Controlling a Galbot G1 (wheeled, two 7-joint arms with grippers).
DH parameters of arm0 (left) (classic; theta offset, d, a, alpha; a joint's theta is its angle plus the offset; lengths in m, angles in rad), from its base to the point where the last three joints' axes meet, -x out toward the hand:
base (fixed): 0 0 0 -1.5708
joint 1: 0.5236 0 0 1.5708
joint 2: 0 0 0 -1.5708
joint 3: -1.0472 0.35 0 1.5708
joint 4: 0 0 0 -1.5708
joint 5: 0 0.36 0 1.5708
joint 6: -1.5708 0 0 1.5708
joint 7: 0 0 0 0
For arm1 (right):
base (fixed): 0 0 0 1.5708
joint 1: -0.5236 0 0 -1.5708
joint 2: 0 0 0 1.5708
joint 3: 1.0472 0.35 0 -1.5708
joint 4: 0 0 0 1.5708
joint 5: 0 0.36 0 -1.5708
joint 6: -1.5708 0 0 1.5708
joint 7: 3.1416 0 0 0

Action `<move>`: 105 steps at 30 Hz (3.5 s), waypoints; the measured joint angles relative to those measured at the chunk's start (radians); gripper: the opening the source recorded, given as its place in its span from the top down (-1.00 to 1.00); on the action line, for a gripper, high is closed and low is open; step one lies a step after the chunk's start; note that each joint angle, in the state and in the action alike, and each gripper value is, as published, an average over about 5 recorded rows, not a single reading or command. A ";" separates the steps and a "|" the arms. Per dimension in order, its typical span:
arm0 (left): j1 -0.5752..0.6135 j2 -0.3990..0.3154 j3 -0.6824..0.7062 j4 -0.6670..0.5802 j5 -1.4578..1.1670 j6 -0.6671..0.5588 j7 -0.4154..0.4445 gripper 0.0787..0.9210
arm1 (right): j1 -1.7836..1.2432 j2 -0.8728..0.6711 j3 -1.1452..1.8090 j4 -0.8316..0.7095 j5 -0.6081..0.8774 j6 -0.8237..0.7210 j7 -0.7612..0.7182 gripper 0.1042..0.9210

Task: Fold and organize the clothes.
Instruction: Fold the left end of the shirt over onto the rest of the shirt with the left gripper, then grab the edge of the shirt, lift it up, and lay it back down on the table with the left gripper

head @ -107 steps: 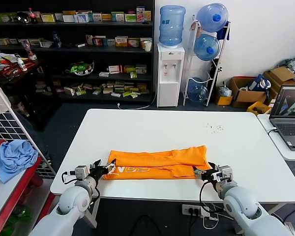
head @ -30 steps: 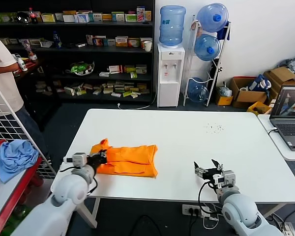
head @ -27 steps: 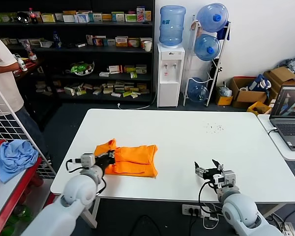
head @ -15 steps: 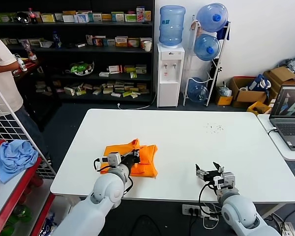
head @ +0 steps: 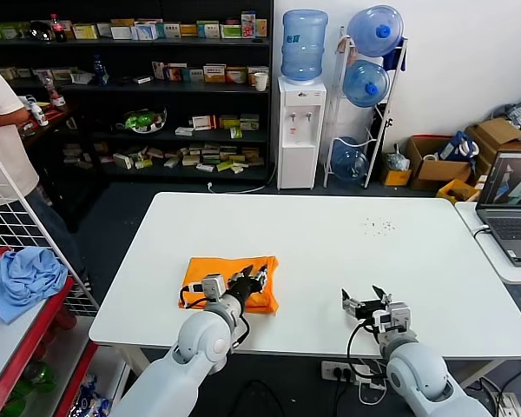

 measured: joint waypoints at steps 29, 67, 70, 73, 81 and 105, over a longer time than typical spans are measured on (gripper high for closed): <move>0.017 0.319 -0.213 0.116 -0.139 0.159 0.273 -0.77 | -0.013 -0.025 0.024 -0.029 -0.037 0.050 -0.054 -0.76; -0.003 0.282 -0.233 0.207 -0.196 0.204 0.396 0.82 | -0.007 -0.033 0.029 -0.017 -0.033 0.048 -0.052 -0.76; 0.001 0.302 -0.244 0.193 -0.210 0.208 0.388 0.87 | -0.002 -0.033 0.023 -0.018 -0.033 0.047 -0.052 -0.76; -0.001 0.333 -0.255 0.185 -0.216 0.217 0.381 0.87 | 0.005 -0.031 0.016 -0.018 -0.035 0.045 -0.051 -0.76; -0.021 0.455 -0.259 0.198 -0.157 0.230 0.376 0.87 | 0.029 -0.020 -0.010 -0.024 -0.038 0.042 -0.051 -0.76; -0.169 0.760 -0.158 0.359 0.425 0.070 0.403 0.87 | 0.064 -0.005 -0.048 -0.028 -0.056 0.053 -0.054 -0.76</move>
